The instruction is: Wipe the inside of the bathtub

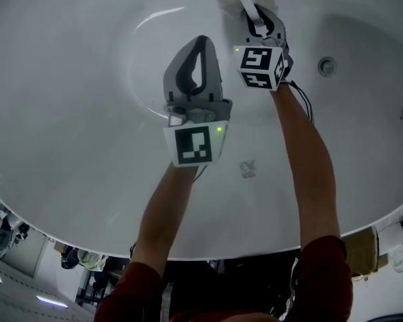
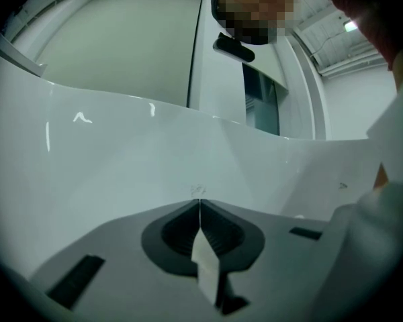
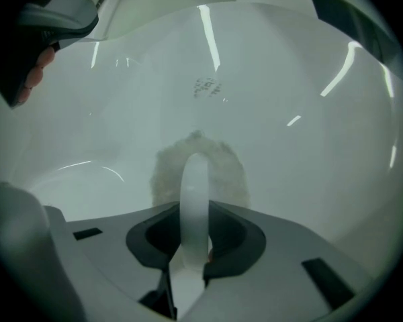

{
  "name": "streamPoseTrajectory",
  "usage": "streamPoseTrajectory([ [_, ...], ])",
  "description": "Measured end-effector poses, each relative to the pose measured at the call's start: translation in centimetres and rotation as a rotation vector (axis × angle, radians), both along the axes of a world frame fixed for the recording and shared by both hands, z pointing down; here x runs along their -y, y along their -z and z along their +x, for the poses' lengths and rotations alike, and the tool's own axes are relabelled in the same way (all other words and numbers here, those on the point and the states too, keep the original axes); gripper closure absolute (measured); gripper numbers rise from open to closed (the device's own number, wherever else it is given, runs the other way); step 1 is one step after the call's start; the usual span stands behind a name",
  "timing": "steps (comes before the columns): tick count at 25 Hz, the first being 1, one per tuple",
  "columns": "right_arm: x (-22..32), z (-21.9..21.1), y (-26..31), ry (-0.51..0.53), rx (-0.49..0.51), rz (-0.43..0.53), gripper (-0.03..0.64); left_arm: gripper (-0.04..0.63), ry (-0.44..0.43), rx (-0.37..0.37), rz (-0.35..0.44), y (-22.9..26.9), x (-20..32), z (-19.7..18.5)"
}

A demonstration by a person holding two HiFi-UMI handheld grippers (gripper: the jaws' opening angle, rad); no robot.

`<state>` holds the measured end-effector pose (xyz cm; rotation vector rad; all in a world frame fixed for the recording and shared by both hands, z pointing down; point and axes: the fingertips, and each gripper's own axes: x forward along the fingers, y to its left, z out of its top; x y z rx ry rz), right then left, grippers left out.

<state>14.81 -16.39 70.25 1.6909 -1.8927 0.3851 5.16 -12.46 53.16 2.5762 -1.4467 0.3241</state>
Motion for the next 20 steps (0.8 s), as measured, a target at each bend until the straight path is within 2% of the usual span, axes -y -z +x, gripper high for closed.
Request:
streamPoseTrajectory([
  [7,-0.8,2.5,-0.1,-0.083,-0.002,-0.004,0.526,0.580,-0.048,0.004,-0.019,-0.4,-0.6,0.7],
  [15,-3.9,13.8,-0.6,-0.218,-0.009,-0.011,0.526,0.580,-0.128,0.010,-0.042,-1.3,-3.5,9.1],
  [20,-5.6,18.8,-0.6,-0.300,-0.024,-0.038,0.526,0.579,-0.148,-0.003,-0.034,-0.8,-3.5,12.0],
])
